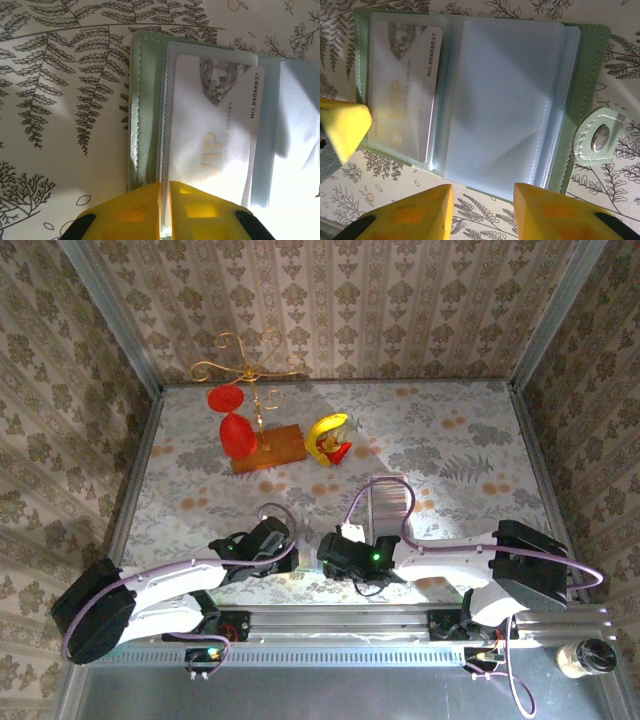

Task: Put the credit cards into the card holder
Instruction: Flip over the card slot in the card holder.

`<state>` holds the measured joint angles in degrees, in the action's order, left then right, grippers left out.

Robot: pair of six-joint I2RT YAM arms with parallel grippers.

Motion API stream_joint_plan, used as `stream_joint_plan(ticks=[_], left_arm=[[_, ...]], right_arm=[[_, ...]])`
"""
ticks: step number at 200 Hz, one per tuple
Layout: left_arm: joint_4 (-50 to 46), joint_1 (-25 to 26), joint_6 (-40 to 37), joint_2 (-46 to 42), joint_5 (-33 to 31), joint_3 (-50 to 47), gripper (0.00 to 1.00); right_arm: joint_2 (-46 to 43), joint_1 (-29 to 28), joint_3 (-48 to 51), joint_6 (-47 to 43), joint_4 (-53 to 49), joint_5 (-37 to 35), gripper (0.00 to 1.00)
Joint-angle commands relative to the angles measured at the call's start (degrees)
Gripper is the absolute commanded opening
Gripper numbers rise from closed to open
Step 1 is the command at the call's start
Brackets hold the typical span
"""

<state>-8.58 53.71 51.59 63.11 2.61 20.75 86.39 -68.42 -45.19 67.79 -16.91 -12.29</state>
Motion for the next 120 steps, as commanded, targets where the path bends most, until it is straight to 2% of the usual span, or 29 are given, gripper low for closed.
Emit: stream_joint_plan(ticks=[1, 14, 49, 102, 120], left_arm=[[-4.04, 0.44, 0.01, -2.45, -1.46, 1.32, 0.18], [-5.28, 0.43, -0.01, -4.60, -2.26, 1.35, 0.23], [-5.73, 0.25, 0.78, -8.00, -3.86, -0.39, 0.29], [-3.26, 0.16, 0.55, -3.61, -1.67, -1.33, 0.27], [-2.25, 0.44, -0.07, -2.29, -1.23, -1.51, 0.24]], right_arm=[[1.38, -0.22, -0.84, 1.50, -1.30, -2.93, 0.37], [1.98, -0.22, -1.38, 1.47, -1.44, -2.76, 0.37], [2.65, -0.22, -2.10, 1.95, -1.94, -2.90, 0.38], [4.15, -0.22, -2.25, 1.98, -0.76, -2.64, 0.39], [5.29, -0.22, -2.58, 2.00, -0.61, -2.45, 0.40]])
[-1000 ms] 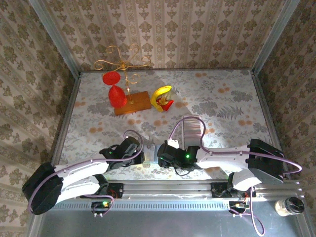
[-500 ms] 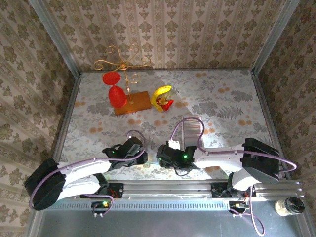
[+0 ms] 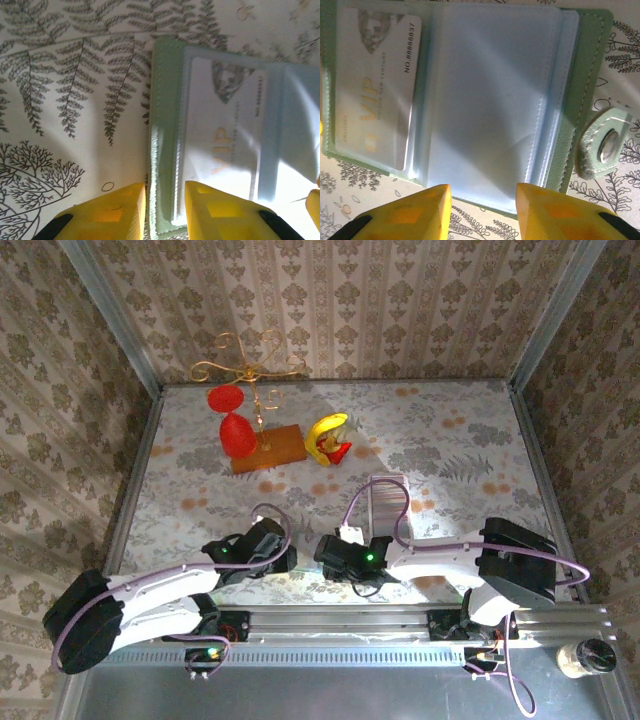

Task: Put the credit cards into the card holder
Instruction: Flip over the card slot in the card holder.

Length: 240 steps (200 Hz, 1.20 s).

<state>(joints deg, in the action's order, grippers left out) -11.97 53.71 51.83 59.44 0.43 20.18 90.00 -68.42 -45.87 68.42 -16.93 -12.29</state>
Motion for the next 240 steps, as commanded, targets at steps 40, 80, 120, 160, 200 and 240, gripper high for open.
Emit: stream_joint_plan(ticks=[40, 80, 120, 160, 200, 240], left_arm=[[3.37, 1.65, -0.77, 4.55, 2.69, -0.85, 0.20], [6.41, 2.20, -0.06, 7.44, 4.67, -0.05, 0.17], [8.99, 3.89, 1.46, 9.45, 5.08, 0.47, 0.15], [10.51, 5.34, 2.95, 9.99, 4.33, 0.55, 0.12], [11.99, 5.79, 4.50, 9.78, 3.56, 0.12, 0.11], [11.40, 5.82, 5.64, 7.37, 1.16, -0.91, 0.11]], right_arm=[[3.51, -0.13, -2.89, 1.58, 0.35, -2.13, 0.40], [4.05, 0.26, -3.11, 2.19, 2.03, -2.56, 0.41], [4.06, 1.01, -1.53, 3.20, 8.29, -1.77, 0.44], [3.43, 1.19, -0.92, 3.50, 11.29, -3.02, 0.47], [2.93, 1.63, 0.38, 4.11, 14.90, -2.82, 0.48], [1.90, 1.74, 1.29, 4.26, 17.27, -3.35, 0.48]])
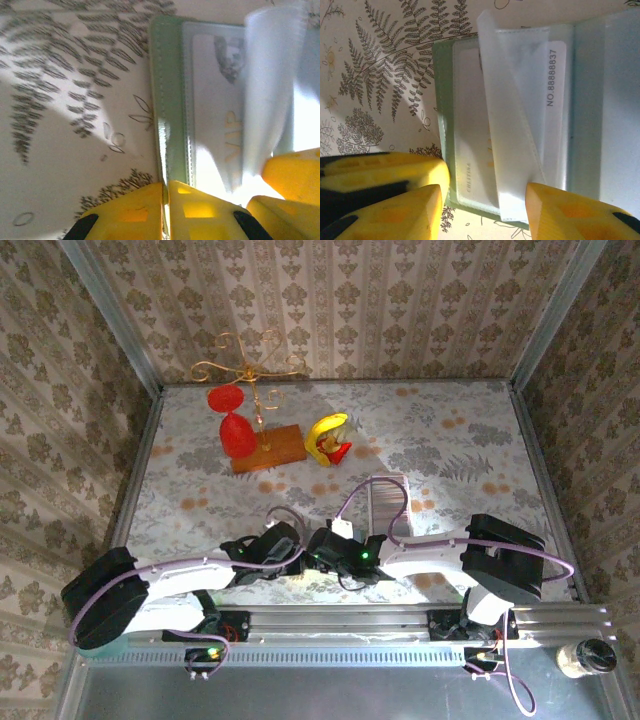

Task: Put the credit cards into the card holder
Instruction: Flip over the card slot in the card holder.

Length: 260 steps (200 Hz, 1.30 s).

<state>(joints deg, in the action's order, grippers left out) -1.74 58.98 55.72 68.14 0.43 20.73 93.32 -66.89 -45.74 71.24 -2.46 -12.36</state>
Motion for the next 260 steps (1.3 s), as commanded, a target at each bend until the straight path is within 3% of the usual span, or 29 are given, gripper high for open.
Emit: stream_joint_plan(ticks=[1, 90, 136, 203, 233, 260], left_arm=[[1.15, 0.58, 1.75, -1.43, 1.12, -1.47, 0.11], [-13.90, 0.43, 3.84, -18.35, -9.42, -3.77, 0.15], [-27.88, 0.35, 6.99, -29.05, -18.04, -3.32, 0.17], [-35.87, -0.54, 8.14, -37.50, -21.70, -2.41, 0.27], [-35.82, -0.95, 6.83, -37.64, -21.37, -1.71, 0.28], [-32.71, -1.54, 3.08, -36.44, -19.12, -0.57, 0.35]], right_arm=[[-1.44, 0.20, 1.17, 1.49, 2.85, -3.28, 0.48], [-1.18, 0.22, -0.17, 0.18, 4.19, -3.79, 0.48], [0.79, 0.18, -3.13, -1.04, 5.31, -3.19, 0.48], [3.34, 0.32, -9.15, -5.72, 8.10, -2.47, 0.48], [1.85, 1.01, -12.24, -12.86, 8.80, -0.18, 0.55], [-5.32, 2.92, -13.99, -29.59, 1.84, 1.35, 0.56]])
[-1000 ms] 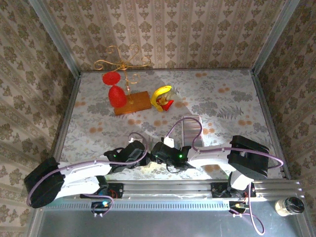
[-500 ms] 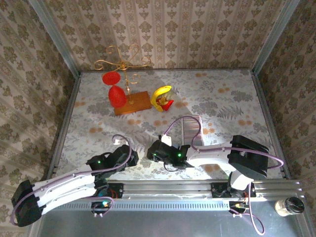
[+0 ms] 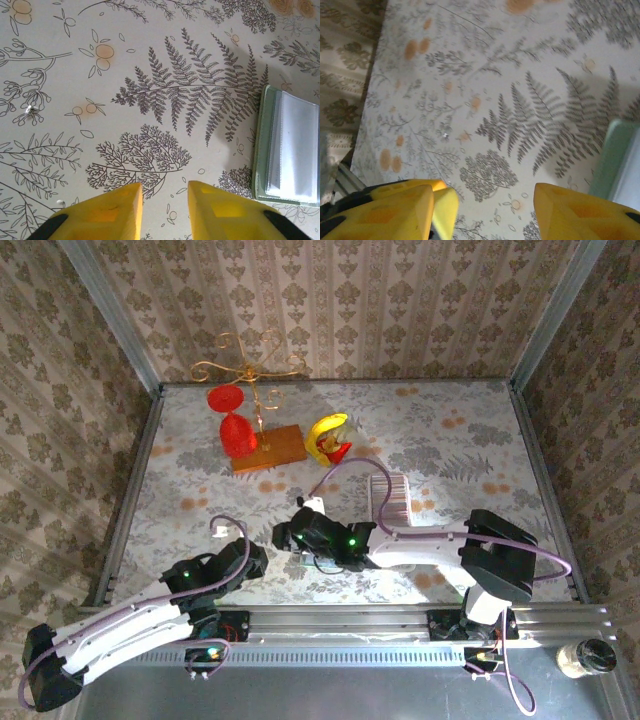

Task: Put the credit cards into the card holder
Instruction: Flip over the card slot in the card holder, then pick up the credit card from the storage box.

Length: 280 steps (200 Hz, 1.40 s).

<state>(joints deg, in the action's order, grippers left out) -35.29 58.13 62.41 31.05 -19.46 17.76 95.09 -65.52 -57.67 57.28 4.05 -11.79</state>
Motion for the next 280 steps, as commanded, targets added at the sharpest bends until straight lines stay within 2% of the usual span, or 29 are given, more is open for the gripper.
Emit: stream_joint_plan(ticks=[1, 20, 42, 59, 69, 77, 105, 127, 140, 176, 207, 248, 280], left_arm=[[1.01, -0.76, -3.79, 0.75, 0.89, 2.47, 0.35], [3.89, -1.24, -6.38, 3.82, 3.59, 3.85, 0.43], [8.31, -1.97, -9.96, 9.87, 7.81, 6.03, 0.50], [11.93, -2.88, -12.48, 15.04, 12.17, 7.96, 0.54], [13.96, -3.60, -13.37, 17.75, 14.35, 8.88, 0.54], [15.88, -4.15, -14.05, 19.78, 15.72, 9.21, 0.55], [20.04, -6.18, -15.26, 24.72, 19.29, 9.93, 0.57], [23.25, -7.04, -15.37, 27.07, 22.09, 9.50, 0.55], [24.77, -7.02, -15.22, 28.03, 23.54, 9.11, 0.49], [25.50, -6.74, -15.30, 29.86, 25.78, 8.38, 0.32], [26.43, -6.40, -14.37, 29.95, 25.64, 6.78, 0.32], [26.86, -6.27, -13.63, 29.33, 25.40, 5.62, 0.32], [27.18, -6.22, -13.39, 29.33, 25.46, 5.62, 0.32]], right_arm=[[-7.45, 1.62, -2.03, -16.41, -4.94, 0.79, 0.56], [-14.83, 3.39, -0.16, -31.85, -8.79, 0.28, 0.57], [-25.76, 3.98, 4.99, -57.67, -10.46, 3.92, 0.60], [-33.25, 3.99, 8.33, -78.65, -17.25, 7.59, 0.59], [-36.98, 4.04, 9.05, -89.51, -24.34, 9.42, 0.65], [-39.41, 4.46, 9.23, -95.94, -30.37, 9.38, 0.73], [-41.91, 7.86, 11.72, -109.07, -42.56, 4.82, 0.75], [-41.79, 12.03, 15.80, -115.76, -43.62, 2.17, 0.78], [-40.88, 14.55, 17.81, -117.06, -41.53, 2.07, 0.83], [-36.86, 18.26, 21.48, -121.37, -36.89, 4.12, 0.82], [-34.97, 19.34, 22.41, -121.02, -30.39, 5.93, 0.82], [-32.64, 20.87, 22.78, -122.40, -30.38, 6.65, 0.80], [-32.03, 20.89, 23.57, -123.00, -28.93, 5.95, 0.83]])
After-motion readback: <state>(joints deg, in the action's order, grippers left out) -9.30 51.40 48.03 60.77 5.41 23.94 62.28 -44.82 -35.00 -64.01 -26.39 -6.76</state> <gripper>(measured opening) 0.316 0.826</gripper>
